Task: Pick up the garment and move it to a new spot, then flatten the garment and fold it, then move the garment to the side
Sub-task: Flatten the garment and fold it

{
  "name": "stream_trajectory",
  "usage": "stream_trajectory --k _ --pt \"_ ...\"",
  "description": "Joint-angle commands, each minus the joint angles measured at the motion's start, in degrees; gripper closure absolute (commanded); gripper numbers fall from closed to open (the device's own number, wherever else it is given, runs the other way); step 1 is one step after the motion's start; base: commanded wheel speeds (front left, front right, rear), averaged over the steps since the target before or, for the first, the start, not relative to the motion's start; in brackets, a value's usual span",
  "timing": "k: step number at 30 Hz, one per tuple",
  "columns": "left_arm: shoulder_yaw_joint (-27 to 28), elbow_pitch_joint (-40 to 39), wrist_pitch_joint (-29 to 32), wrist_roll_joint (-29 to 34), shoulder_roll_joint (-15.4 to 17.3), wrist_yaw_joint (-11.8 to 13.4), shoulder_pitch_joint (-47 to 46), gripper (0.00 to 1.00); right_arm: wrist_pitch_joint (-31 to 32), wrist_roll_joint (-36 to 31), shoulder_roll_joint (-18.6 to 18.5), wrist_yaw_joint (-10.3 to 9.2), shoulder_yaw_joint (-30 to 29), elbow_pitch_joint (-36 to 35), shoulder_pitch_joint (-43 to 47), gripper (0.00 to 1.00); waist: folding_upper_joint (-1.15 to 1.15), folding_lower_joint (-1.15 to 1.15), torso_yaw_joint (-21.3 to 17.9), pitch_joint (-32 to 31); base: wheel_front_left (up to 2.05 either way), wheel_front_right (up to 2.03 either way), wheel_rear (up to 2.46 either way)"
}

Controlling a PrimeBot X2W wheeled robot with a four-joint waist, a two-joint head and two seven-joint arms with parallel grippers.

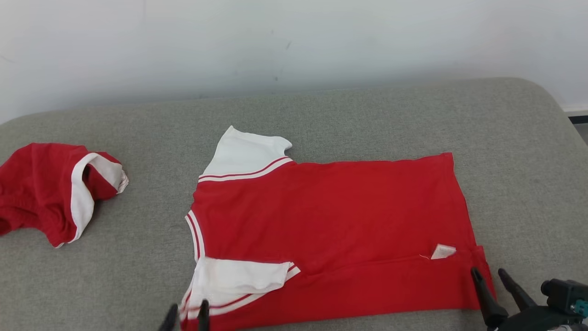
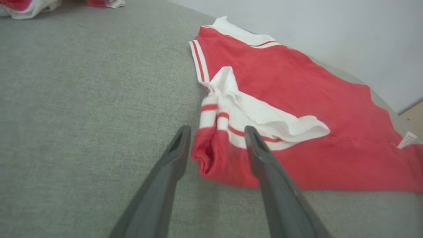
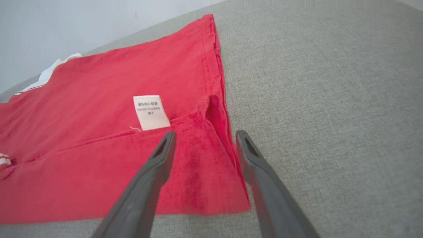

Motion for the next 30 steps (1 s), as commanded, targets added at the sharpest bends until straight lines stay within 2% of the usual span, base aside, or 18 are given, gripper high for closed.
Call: stream_trajectory --k 1,7,14,22,30 --pt "1.2 -1.5 -0.1 1.2 -0.3 0.3 -0.4 0.00 -0.6 -1.5 0.5 -0.14 -1.1 -0.7 0.1 0.00 0.00 0.01 -0.1 -0.1 0.00 0.00 0.00" --pt "6.8 -7.6 -0.1 4.5 -1.2 0.6 -1.4 0.00 -1.8 -8.5 3.1 -0.14 -6.1 -5.8 0.1 0.00 0.00 0.01 -0.8 -0.7 0.00 0.00 0.00" --pt "12.4 -13.1 -0.1 9.4 -1.8 0.0 -2.9 0.00 -2.0 -17.7 7.9 -0.14 -13.3 -15.3 2.0 0.00 0.00 0.01 -1.4 -1.6 0.00 0.00 0.00" --pt "14.0 -13.9 -0.1 14.8 -1.3 -1.1 -3.7 0.00 -2.0 -25.5 12.0 -0.14 -16.6 -21.9 4.8 0.00 0.00 0.01 -1.7 -2.8 0.00 0.00 0.00" --pt "15.0 -13.4 -0.1 15.8 -0.4 -3.1 0.0 0.00 -2.0 -27.5 14.0 -0.14 -17.9 -23.5 7.7 0.00 0.00 0.01 -1.9 -3.6 0.00 0.00 0.00"
